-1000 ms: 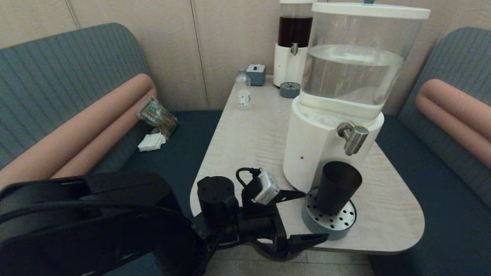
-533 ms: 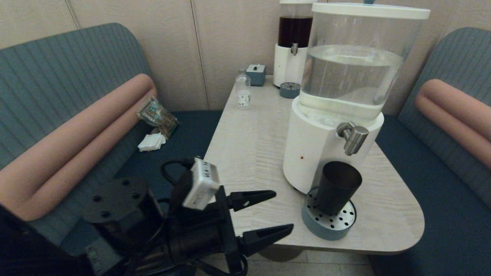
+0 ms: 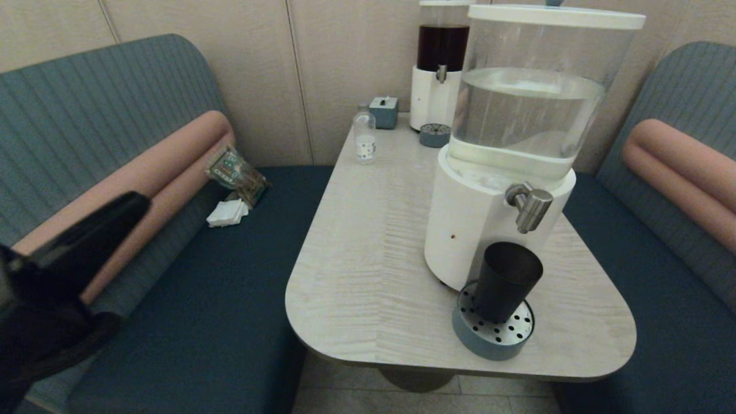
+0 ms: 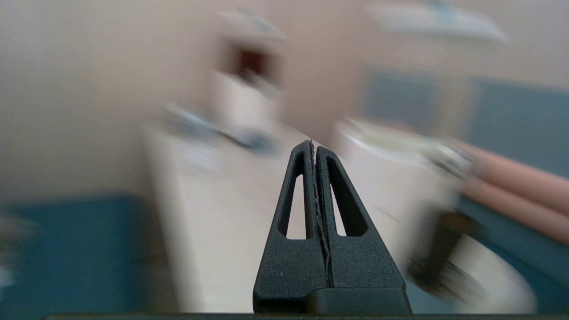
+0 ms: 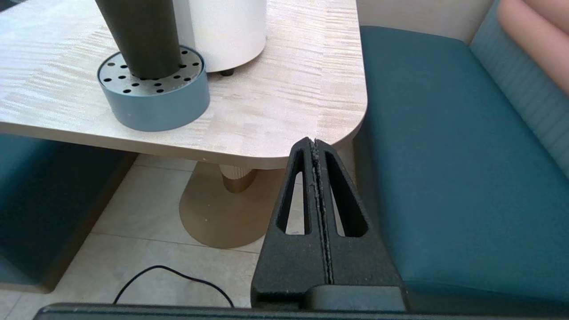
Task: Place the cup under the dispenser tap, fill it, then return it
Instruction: Turn on the faucet
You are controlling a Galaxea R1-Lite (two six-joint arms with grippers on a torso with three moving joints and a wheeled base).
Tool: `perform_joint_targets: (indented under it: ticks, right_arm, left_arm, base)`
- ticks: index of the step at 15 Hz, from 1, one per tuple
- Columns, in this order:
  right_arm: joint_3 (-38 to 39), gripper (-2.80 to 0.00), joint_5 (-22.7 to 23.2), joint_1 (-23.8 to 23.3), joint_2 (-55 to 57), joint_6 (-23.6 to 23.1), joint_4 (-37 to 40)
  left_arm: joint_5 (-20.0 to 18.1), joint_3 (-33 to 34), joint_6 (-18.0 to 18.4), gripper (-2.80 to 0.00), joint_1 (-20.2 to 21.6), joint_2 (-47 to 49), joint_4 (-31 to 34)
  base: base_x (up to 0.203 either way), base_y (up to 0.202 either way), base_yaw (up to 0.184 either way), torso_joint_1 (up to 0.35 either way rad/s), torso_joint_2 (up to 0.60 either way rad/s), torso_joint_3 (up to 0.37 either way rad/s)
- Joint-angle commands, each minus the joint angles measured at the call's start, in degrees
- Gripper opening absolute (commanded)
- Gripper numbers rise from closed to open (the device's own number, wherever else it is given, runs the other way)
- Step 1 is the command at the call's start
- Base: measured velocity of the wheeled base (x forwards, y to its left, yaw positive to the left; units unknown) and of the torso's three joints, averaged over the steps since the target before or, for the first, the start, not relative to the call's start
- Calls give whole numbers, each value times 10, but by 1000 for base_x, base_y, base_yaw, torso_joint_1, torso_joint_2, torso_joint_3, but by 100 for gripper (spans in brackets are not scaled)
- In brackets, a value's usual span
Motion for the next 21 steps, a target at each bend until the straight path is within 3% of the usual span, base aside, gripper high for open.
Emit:
perform_joint_targets:
  ticks: [1,4,6,7,9,11,13,16,19,21]
  right_arm:
    - [9,-280,-2,0,0,0,0]
    - [9,-280,-2,0,0,6,-1]
    - [9,-280,-2,0,0,6,-1]
    - [8,-280,-2,0,0,7,-1]
    - [9,-280,-1,0,0,6,-1]
    - [9,-280,-2,0,0,7,-1]
    - [9,-280,-2,0,0,1,0]
    - [9,-280,-3,0,0,-4,-2]
    - [-3,-280,-4,0,0,-2,0]
    - [-69,-280,-10,0,6,-1,29]
  left_arm:
    - [2,16,-3,-280,70,-145,20]
    - [5,11,-3,-280,84,-327,206]
    - [9,-18,13,-280,89,-436,424]
    - [10,-31,23,-280,95,-464,502]
    - [9,-51,45,-280,142,-502,545]
    - [5,-35,50,-280,147,-550,582]
    - [4,-17,56,-280,147,-621,667]
    - [12,55,105,-280,147,-636,717]
    - [79,70,138,-280,148,-635,796]
    - [116,69,149,-280,148,-635,849]
  base:
    - [0,0,0,0,0,0]
    - [0,0,0,0,0,0]
    - [0,0,0,0,0,0]
    - [0,0,0,0,0,0]
    - [0,0,0,0,0,0]
    - [0,0,0,0,0,0]
    - [0,0,0,0,0,0]
    - [0,0,0,0,0,0]
    - [0,0,0,0,0,0]
    - [0,0,0,0,0,0]
